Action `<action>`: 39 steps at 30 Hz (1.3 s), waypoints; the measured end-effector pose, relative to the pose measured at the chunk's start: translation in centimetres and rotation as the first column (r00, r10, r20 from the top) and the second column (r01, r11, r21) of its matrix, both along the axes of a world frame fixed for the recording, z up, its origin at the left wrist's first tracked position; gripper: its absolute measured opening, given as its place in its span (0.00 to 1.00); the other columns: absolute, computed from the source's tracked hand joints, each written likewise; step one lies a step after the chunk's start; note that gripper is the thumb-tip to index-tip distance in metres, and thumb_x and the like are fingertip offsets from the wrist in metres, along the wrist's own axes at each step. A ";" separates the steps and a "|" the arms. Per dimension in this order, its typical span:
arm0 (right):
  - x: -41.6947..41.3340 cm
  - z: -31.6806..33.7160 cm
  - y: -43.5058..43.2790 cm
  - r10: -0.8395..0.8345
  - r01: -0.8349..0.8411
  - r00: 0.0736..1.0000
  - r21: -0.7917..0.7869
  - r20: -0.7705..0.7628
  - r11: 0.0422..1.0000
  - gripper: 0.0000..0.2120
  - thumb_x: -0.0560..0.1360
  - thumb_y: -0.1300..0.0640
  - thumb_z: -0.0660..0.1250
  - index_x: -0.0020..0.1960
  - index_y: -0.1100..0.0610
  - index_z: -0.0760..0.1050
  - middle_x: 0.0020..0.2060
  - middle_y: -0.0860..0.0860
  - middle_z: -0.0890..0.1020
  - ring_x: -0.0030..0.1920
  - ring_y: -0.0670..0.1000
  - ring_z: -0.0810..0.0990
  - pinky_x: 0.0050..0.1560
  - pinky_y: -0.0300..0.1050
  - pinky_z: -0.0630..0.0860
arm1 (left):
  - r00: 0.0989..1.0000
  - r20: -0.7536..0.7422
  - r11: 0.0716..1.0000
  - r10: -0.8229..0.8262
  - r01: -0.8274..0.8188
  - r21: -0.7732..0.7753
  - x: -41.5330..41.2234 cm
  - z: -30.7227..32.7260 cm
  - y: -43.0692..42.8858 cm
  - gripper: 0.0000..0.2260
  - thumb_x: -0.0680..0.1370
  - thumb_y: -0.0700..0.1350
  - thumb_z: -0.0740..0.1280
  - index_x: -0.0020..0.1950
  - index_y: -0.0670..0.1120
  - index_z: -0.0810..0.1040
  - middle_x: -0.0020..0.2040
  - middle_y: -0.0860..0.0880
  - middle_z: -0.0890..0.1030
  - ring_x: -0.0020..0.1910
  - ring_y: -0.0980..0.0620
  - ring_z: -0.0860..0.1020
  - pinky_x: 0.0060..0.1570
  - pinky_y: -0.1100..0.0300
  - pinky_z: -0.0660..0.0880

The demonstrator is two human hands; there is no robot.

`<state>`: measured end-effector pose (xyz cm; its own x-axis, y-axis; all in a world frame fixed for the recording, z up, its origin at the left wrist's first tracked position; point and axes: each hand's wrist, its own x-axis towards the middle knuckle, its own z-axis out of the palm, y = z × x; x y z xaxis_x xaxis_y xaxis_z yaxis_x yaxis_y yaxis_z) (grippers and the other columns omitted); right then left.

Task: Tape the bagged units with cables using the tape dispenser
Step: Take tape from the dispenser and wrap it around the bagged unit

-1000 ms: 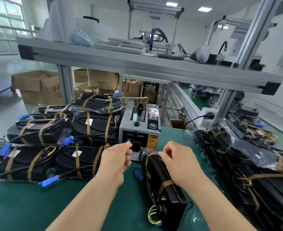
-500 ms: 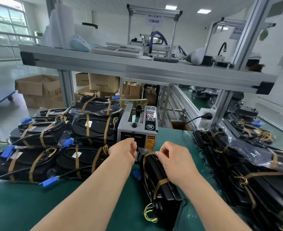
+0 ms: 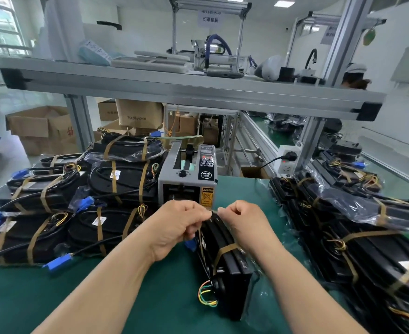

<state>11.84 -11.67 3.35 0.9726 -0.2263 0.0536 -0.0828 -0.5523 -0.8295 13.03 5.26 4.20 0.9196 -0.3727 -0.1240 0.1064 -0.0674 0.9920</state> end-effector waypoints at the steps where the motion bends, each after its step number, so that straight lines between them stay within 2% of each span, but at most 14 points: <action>1: -0.1 0.0 0.0 0.001 -0.001 1.000 0.023 -0.001 1.000 0.12 0.77 0.49 0.69 0.40 0.57 0.77 0.31 0.46 0.77 0.31 0.45 0.72 0.25 0.33 0.66 | 1.000 0.020 0.998 0.006 -0.007 0.059 0.1 0.2 -0.1 0.07 0.78 0.42 0.69 0.39 0.46 0.80 0.30 0.51 0.71 0.28 0.57 0.67 0.34 0.64 0.68; 6: -0.2 -0.2 0.2 0.010 -0.010 1.000 0.034 0.007 0.999 0.12 0.78 0.49 0.68 0.39 0.54 0.77 0.31 0.45 0.78 0.31 0.44 0.72 0.25 0.31 0.65 | 0.999 0.051 0.983 -0.001 -0.008 0.185 0.5 0.4 -0.5 0.08 0.77 0.42 0.70 0.38 0.46 0.79 0.27 0.52 0.69 0.27 0.57 0.65 0.33 0.62 0.65; 11: -0.3 -0.1 0.4 0.024 -0.024 1.000 0.042 0.008 0.999 0.12 0.78 0.49 0.68 0.39 0.55 0.76 0.32 0.46 0.77 0.33 0.45 0.72 0.31 0.39 0.66 | 0.998 0.066 0.982 0.025 -0.037 0.186 0.7 0.3 -0.8 0.08 0.77 0.42 0.70 0.37 0.46 0.81 0.28 0.50 0.68 0.27 0.55 0.63 0.32 0.60 0.61; 14: -0.3 -0.1 0.4 0.024 -0.025 1.000 0.049 0.014 0.998 0.13 0.78 0.49 0.68 0.40 0.56 0.76 0.32 0.46 0.77 0.33 0.45 0.72 0.32 0.40 0.66 | 0.996 0.073 0.984 0.043 -0.055 0.172 0.8 0.1 -1.0 0.08 0.76 0.41 0.70 0.37 0.45 0.81 0.26 0.51 0.68 0.25 0.56 0.62 0.30 0.61 0.60; 20: -0.3 -0.3 0.5 0.023 -0.024 0.999 0.054 0.022 0.998 0.13 0.78 0.49 0.68 0.38 0.55 0.74 0.31 0.46 0.75 0.32 0.45 0.70 0.30 0.38 0.65 | 0.987 0.121 0.980 0.103 -0.122 0.159 1.0 -0.6 -1.8 0.09 0.77 0.39 0.70 0.36 0.43 0.79 0.20 0.57 0.72 0.18 0.64 0.68 0.21 0.72 0.65; 24: -0.3 -0.3 0.4 0.027 -0.028 0.999 0.048 0.022 0.998 0.13 0.79 0.49 0.68 0.38 0.54 0.74 0.31 0.45 0.75 0.32 0.45 0.70 0.30 0.38 0.64 | 0.976 0.161 0.970 0.146 -0.173 0.171 1.1 -1.0 -2.0 0.10 0.76 0.41 0.71 0.34 0.45 0.79 0.29 0.52 0.79 0.23 0.63 0.73 0.24 0.71 0.68; 28: -0.4 -0.2 0.4 0.032 -0.033 0.999 0.039 0.028 0.999 0.14 0.79 0.49 0.68 0.38 0.54 0.74 0.31 0.45 0.75 0.31 0.44 0.70 0.29 0.37 0.63 | 0.965 0.209 0.958 0.160 -0.203 0.202 1.1 -1.3 -2.1 0.09 0.75 0.43 0.72 0.34 0.45 0.80 0.33 0.49 0.80 0.28 0.61 0.75 0.28 0.70 0.70; 30: -0.4 -0.2 0.5 0.031 -0.032 0.999 0.046 0.032 0.998 0.13 0.78 0.49 0.68 0.38 0.55 0.74 0.30 0.45 0.75 0.31 0.45 0.69 0.29 0.37 0.63 | 0.961 0.222 0.955 0.162 -0.209 0.209 1.1 -1.3 -2.1 0.09 0.75 0.43 0.72 0.34 0.45 0.80 0.33 0.48 0.79 0.29 0.60 0.75 0.29 0.70 0.71; 33: -0.5 -0.2 0.5 0.035 -0.037 0.999 0.049 0.034 0.998 0.13 0.78 0.49 0.68 0.39 0.55 0.75 0.30 0.46 0.75 0.31 0.45 0.69 0.30 0.39 0.64 | 0.955 0.241 0.949 0.170 -0.225 0.220 1.1 -1.5 -2.0 0.11 0.74 0.43 0.72 0.32 0.46 0.79 0.29 0.50 0.77 0.24 0.61 0.73 0.25 0.70 0.70; 36: -0.5 -0.2 0.7 0.038 -0.039 0.999 0.046 0.035 0.998 0.13 0.78 0.48 0.68 0.40 0.55 0.75 0.31 0.46 0.75 0.31 0.45 0.69 0.28 0.37 0.64 | 0.947 0.266 0.939 0.182 -0.247 0.237 1.1 -1.6 -2.0 0.13 0.73 0.44 0.72 0.29 0.48 0.77 0.28 0.50 0.75 0.24 0.58 0.71 0.24 0.67 0.70; 39: -0.4 -0.2 0.8 0.042 -0.044 0.999 0.041 0.033 0.998 0.13 0.78 0.49 0.68 0.40 0.56 0.76 0.31 0.46 0.76 0.32 0.45 0.70 0.29 0.38 0.64 | 0.938 0.288 0.923 0.192 -0.273 0.272 1.1 -1.8 -1.9 0.12 0.72 0.45 0.73 0.29 0.49 0.77 0.26 0.54 0.75 0.24 0.60 0.71 0.27 0.66 0.70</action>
